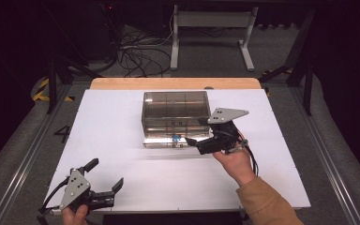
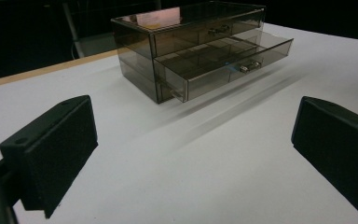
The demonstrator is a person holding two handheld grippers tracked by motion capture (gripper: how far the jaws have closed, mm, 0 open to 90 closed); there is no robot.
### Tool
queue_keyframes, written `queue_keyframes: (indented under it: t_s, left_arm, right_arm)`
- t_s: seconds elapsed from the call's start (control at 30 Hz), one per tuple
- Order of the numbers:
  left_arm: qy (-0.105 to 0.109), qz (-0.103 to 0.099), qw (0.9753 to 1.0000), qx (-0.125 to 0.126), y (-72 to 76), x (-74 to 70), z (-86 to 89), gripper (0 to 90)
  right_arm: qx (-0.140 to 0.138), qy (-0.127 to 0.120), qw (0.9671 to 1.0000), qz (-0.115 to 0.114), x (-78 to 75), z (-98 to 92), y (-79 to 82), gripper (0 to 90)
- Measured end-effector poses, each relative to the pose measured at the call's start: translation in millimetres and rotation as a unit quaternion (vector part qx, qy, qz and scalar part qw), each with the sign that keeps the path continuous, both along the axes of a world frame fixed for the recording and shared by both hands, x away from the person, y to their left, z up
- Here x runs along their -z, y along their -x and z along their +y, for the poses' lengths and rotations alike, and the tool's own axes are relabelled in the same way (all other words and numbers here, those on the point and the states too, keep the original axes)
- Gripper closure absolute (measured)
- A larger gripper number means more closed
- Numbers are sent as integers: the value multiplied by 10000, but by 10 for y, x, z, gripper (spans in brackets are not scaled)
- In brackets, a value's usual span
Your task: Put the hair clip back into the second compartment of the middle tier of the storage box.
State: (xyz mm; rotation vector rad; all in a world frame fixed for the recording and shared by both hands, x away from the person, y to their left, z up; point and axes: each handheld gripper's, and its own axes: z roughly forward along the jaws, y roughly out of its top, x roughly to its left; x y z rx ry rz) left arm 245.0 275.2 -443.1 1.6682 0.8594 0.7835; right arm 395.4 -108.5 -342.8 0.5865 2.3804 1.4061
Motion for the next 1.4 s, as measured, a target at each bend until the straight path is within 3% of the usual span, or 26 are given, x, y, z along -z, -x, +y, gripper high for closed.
queue_keyframes:
  t_s: [0.2, 0.53, 1.07, 1.4]
  left_arm:
    - [3, 3, 10000, 1, -2, -1, 5, 8]
    - [15, 13, 10000, -7, 0, -2, 10, 8]
    - [15, 7, 10000, -6, -3, 1, 7, 8]
    - [18, 1, 10000, -1, -4, 6, 0, 8]
  right_arm:
    - [-51, -171, 9998, -91, -8, -147, 91, 74]
    - [-44, -400, 9990, -219, 68, -423, 219, 19]
    - [173, -601, 9970, -461, 386, -857, 364, 7]
    - [354, -630, 9970, -290, 625, -1054, 411, 7]
